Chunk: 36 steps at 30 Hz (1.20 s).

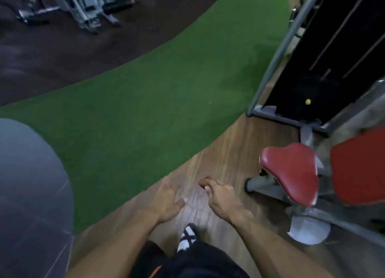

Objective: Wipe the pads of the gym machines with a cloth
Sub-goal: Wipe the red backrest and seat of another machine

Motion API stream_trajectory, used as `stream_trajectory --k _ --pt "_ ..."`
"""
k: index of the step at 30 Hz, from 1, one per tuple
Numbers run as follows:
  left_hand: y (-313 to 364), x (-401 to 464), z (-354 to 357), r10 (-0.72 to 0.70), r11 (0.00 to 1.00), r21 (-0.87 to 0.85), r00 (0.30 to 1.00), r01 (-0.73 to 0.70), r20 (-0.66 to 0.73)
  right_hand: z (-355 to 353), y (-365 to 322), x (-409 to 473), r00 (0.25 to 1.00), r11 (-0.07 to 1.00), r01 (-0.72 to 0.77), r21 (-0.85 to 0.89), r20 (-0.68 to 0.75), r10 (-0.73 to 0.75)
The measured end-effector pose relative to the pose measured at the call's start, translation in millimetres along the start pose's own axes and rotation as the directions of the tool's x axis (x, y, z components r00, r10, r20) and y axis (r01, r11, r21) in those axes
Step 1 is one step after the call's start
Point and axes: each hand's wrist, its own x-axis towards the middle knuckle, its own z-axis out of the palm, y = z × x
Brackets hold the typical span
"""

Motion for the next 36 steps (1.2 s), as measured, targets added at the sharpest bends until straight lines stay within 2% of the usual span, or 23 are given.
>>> stream_trajectory --k 5,9,12,14,16,18,20,22,24,27,32,36 --pt "49.7 93.7 -65.7 0.143 0.982 0.120 0.989 -0.148 0.048 -62.2 27.4 57.1 0.972 0.981 -0.147 0.125 -0.166 0.167" --pt "102.8 173.4 -97.3 0.302 0.923 0.214 0.947 -0.319 0.111 -98.2 66.1 89.0 0.906 0.929 -0.315 0.194 -0.230 0.355" --pt "155.0 233.6 -120.5 0.424 0.844 0.265 0.883 -0.465 0.200 -123.7 100.4 112.6 0.810 0.866 -0.400 0.300 -0.327 0.487" --pt "182.2 261.4 -134.0 0.478 0.795 0.281 0.840 -0.538 0.257 -134.7 115.9 122.7 0.745 0.806 -0.477 0.351 -0.326 0.583" --pt "216.4 286.3 -151.8 0.538 0.721 0.296 0.775 -0.627 0.332 -146.6 129.5 128.8 0.635 0.730 -0.541 0.417 -0.367 0.680" --pt "260.2 313.1 -168.4 0.604 0.606 0.343 0.696 -0.717 0.387 -161.4 141.2 135.5 0.520 0.663 -0.564 0.493 -0.411 0.749" --pt "294.7 333.4 -172.3 0.648 0.530 0.340 0.630 -0.777 0.428 -176.7 148.8 134.3 0.431 0.594 -0.582 0.555 -0.408 0.805" --pt "328.7 345.1 -170.4 0.693 0.450 0.317 0.550 -0.835 0.466 -188.2 154.3 129.8 0.354 0.556 -0.577 0.598 -0.431 0.830" --pt "373.5 355.4 -162.5 0.744 0.344 0.302 0.454 -0.889 0.490 -205.5 173.1 124.1 0.240 0.496 -0.573 0.652 -0.446 0.862" --pt "435.7 358.4 -151.3 0.798 0.262 0.247 0.353 -0.933 0.488 -238.5 202.0 109.7 0.132 0.457 -0.564 0.688 -0.471 0.872" --pt "551.2 350.6 -135.3 0.891 0.126 0.172 0.187 -0.977 0.413 -318.0 241.8 67.6 -0.064 0.537 -0.539 0.649 -0.667 0.742" --pt "635.7 327.5 -137.2 0.958 -0.029 0.118 0.006 -0.993 0.287 -383.1 257.9 33.0 -0.211 0.601 -0.520 0.607 -0.773 0.598"
